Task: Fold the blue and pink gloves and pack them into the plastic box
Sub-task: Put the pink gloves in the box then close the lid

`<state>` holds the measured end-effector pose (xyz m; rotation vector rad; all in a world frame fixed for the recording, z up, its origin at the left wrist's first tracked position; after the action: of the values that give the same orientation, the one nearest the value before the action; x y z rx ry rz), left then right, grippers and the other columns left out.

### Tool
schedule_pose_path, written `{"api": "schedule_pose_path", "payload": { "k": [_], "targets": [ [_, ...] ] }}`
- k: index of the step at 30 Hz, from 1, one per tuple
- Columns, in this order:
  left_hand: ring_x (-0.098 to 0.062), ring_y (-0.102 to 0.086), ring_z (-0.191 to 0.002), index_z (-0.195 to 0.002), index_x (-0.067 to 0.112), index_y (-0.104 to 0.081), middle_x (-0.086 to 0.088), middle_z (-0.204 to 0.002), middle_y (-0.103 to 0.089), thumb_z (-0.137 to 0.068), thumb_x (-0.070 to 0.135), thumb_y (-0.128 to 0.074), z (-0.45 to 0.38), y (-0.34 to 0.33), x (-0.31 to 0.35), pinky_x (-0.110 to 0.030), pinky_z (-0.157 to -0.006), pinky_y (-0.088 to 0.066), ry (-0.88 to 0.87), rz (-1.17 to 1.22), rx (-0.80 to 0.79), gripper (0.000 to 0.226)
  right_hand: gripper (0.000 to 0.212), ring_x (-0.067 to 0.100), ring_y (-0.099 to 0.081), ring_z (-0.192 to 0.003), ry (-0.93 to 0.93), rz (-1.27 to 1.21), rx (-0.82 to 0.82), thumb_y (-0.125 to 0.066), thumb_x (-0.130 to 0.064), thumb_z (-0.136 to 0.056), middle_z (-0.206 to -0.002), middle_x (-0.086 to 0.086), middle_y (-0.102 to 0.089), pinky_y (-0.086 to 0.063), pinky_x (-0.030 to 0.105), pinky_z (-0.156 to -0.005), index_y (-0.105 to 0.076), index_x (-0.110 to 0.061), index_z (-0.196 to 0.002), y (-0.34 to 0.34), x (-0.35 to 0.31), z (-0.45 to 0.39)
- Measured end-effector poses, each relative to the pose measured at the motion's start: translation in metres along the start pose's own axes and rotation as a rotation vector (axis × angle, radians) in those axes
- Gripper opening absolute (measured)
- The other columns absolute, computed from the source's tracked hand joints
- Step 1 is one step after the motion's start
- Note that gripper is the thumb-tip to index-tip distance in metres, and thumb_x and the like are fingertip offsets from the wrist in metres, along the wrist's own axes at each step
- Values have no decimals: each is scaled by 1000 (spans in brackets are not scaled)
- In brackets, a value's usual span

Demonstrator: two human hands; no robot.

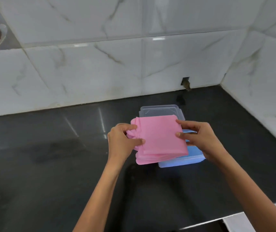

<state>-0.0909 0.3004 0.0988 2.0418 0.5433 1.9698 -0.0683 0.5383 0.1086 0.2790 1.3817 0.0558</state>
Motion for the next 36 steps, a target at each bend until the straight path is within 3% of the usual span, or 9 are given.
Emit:
{"api": "schedule_pose_path", "payload": {
  "k": [4,10,15,18,20,23,26,30,36],
  "targets": [
    [-16,-61,-78,-97,14,-73,-2,-103,-66,-52,10,-91,3,-54,20,-34,-71,-58,27,-6,-9,49,44,14,-64,-93,0,57,-1,-71,-3,-80,-112,1,-65,-58,22,-60,-63,-13,-122,53,13,-9],
    [-20,-60,-88,-100,11,-71,-5,-103,-64,-54,13,-91,9,-96,15,-27,-76,-51,91,-77,-10,50,46,22,-63,-100,-15,259,-3,-70,-7,-81,-121,5,-63,-57,44,-85,-60,-13,-126,73,41,-26],
    [-18,-57,-86,-103,9,-70,-6,-102,-63,-56,18,-90,12,-100,9,-23,-76,-46,73,-202,-14,52,46,13,-61,-81,80,646,14,-69,-20,-83,-123,6,-62,-51,32,-88,-58,-19,-127,67,56,-35],
    [-22,-53,-104,-110,14,-68,-6,-115,-59,-63,31,-85,13,-101,17,-29,-85,-46,-39,-511,-18,52,44,20,-60,-106,230,935,-25,-65,-28,-87,-133,2,-56,-47,34,-95,-56,-23,-129,68,60,-34],
    [-24,-42,-126,-120,22,-63,-5,-137,-48,-67,39,-80,10,-98,25,-35,-101,-39,-229,-756,-18,58,44,20,-47,-126,344,1041,-129,-63,-33,-87,-144,-4,-46,-41,35,-103,-55,-28,-130,75,60,-35],
    [-17,-27,-141,-134,29,-50,4,-152,-32,-83,41,-65,-2,-89,27,-34,-116,-18,-511,-829,-319,54,47,14,-36,-135,412,951,-391,-62,-36,-86,-149,-7,-38,-28,31,-110,-53,-29,-131,82,55,-39],
    [-9,-18,-144,-135,27,-48,6,-154,-26,-92,51,-44,-10,-86,18,-27,-115,-10,-516,-898,-543,49,48,11,-34,-138,428,984,-477,-62,-36,-86,-148,-8,-38,-22,32,-114,-52,-27,-132,82,54,-44],
    [-8,-17,-144,-137,26,-45,7,-154,-25,-84,65,-44,-13,-86,8,-28,-116,-5,-496,-917,-562,66,53,8,-30,-139,402,1022,-514,-57,-46,-86,-147,-13,-39,-19,38,-115,-49,-28,-134,86,59,-50],
    [-8,-14,-145,-143,22,-35,6,-155,-20,-74,71,-53,-16,-83,6,-37,-118,-1,-444,-878,-628,86,61,5,-19,-143,304,1014,-592,-59,-50,-82,-149,-18,-33,-5,42,-117,-44,-30,-137,99,60,-59]
  ]
}}
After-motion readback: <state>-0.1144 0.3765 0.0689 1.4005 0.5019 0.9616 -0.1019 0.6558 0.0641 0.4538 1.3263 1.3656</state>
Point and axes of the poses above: each hand's wrist, its own z-axis away from the middle knuckle, its own y-axis out of the back of the hand, x = y × z, the point moved 1 cm from there along -z, towards the middle knuckle
